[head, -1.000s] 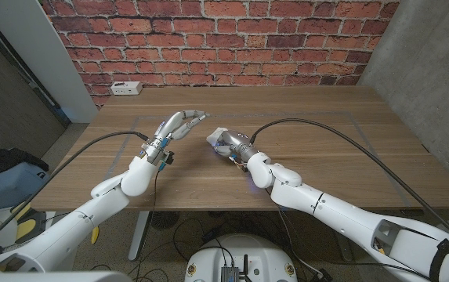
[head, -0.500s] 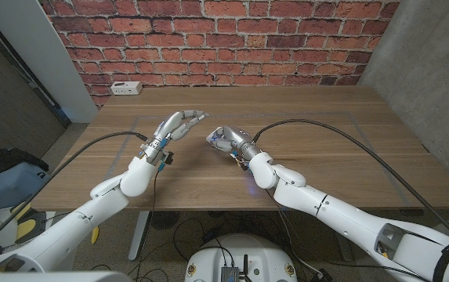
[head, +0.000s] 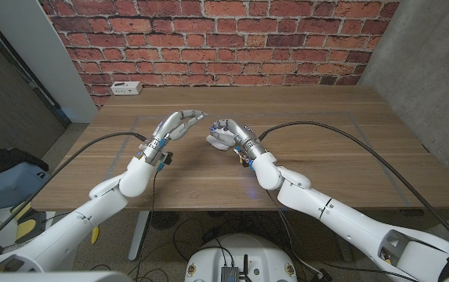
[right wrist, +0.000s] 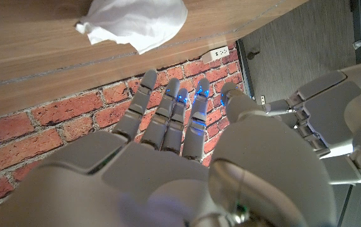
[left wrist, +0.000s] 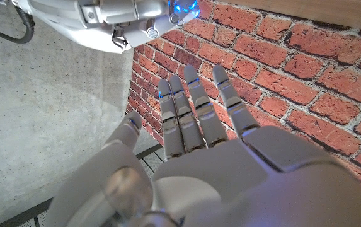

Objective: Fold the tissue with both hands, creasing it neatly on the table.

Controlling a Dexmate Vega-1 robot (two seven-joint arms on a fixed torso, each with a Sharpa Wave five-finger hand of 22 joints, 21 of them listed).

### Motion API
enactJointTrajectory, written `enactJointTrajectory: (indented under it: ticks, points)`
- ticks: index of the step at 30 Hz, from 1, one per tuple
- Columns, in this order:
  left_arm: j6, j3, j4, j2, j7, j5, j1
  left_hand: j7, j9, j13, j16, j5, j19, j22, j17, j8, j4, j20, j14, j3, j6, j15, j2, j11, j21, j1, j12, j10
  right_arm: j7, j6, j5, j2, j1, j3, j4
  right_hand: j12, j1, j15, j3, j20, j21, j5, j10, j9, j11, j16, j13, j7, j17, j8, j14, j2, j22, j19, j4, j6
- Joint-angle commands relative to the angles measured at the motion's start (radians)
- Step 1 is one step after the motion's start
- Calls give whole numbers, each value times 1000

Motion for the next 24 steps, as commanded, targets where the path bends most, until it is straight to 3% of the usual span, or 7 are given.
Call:
enactJointTrajectory:
  ticks: [1, 5, 18, 24]
  points:
    - [1, -10, -5, 4, -7, -16, 16, -7, 4, 5, -13, -1, -21, 4, 2, -8, -3, 7, -47, 11, -37, 3, -1, 3, -6, -16, -10, -34, -60, 64, 39, 0, -45, 55, -17, -1, -14, -32, -6, 1, -7, -1, -8, 2, 4, -10, 2, -1, -3, -1, -12, -4, -1, -13, -1, -20]
    - [-1, -17, -6, 6, -14, -37, 27, -17, 3, 2, -14, -1, -51, 3, 3, -11, -6, 16, -87, 18, -79, 8, -2, 3, -16, -24, -20, -77, -80, 71, 49, 2, -62, 73, -27, -3, -21, -31, -10, 4, -11, -1, -21, 2, 3, -15, 1, -3, -5, -2, -26, -6, -2, -21, -1, -38]
    - [-47, -45, 9, 18, -55, -117, 57, -101, -3, -27, -24, -6, -140, -5, 0, -14, -27, 40, -270, 41, -253, 15, -18, -14, -53, -43, -32, -233, -154, 153, 124, 29, -122, 136, -34, -4, -49, -18, -17, 13, -23, 0, -55, 1, 12, -37, -4, -2, -23, 1, -57, -17, -3, -44, 4, -88]
    - [-72, -69, 14, 23, -72, -156, 83, -113, -5, -37, -25, -7, -167, -7, -2, -13, -34, 44, -323, 46, -278, 12, -22, -15, -66, -45, -32, -269, -232, 211, 140, 38, -170, 180, -49, 0, -59, -16, -21, 17, -25, 0, -53, 1, 22, -39, -5, 0, -27, 4, -58, -23, -4, -46, 5, -91]
